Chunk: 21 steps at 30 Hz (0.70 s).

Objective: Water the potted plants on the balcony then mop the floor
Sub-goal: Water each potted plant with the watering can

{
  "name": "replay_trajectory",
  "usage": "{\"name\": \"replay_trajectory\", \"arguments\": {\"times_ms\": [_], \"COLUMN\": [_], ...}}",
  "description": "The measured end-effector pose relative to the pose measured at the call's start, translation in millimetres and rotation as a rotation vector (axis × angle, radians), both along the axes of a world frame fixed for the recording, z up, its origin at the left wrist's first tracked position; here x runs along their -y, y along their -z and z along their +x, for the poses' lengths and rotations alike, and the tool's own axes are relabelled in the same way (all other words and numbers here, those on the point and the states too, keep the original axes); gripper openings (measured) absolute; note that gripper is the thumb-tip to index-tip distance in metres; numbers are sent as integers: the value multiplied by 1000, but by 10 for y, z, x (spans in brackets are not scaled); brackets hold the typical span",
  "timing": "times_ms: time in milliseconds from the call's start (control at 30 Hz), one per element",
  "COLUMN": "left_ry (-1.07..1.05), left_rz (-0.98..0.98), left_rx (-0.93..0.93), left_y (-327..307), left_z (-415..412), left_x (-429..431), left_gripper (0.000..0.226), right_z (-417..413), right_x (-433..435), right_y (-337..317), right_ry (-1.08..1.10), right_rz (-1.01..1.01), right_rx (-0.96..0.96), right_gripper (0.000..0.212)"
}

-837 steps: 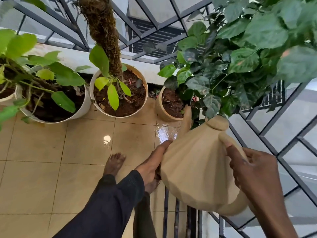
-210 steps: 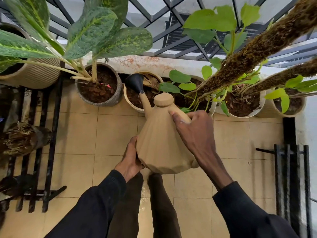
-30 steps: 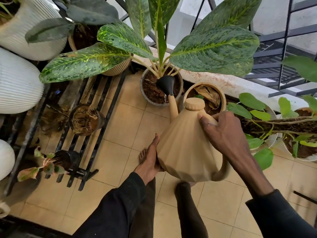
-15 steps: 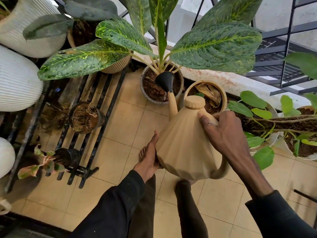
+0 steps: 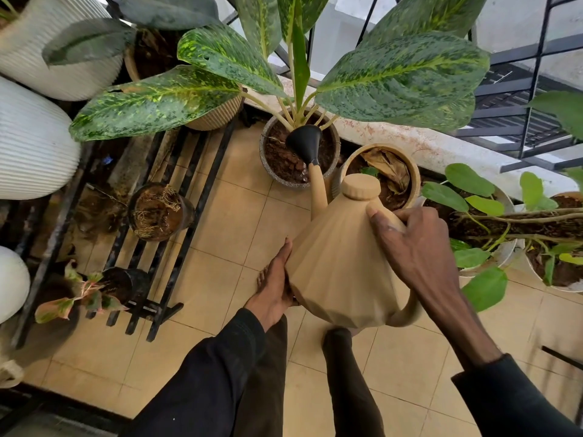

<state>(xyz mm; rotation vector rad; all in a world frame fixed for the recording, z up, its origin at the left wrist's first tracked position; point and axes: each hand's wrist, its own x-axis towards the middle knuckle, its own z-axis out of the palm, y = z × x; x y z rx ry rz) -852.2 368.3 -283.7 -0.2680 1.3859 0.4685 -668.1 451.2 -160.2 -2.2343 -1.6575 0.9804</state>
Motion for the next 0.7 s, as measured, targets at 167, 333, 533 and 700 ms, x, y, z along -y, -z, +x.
{"name": "replay_trajectory", "arguments": {"times_ms": [167,333,533,700], "left_ry": [-5,-11,3,-12], "left_rz": [14,49,113,146], "left_rx": [0,18,49,57], "left_y": [23,33,28,-25], "left_z": [-20,-55,-91,-111], "left_x": [25,52,36,16], "left_gripper": [73,67,56,51], "right_z": [19,42,126,193], "right_x": [54,149,312,404], "right_y": [56,48,127,208], "right_ry": [2,28,83,98], "right_rz": [30,83,156,202], "right_rx": [-9,-28,-115,-147], "right_gripper": [49,48,42,47]}}
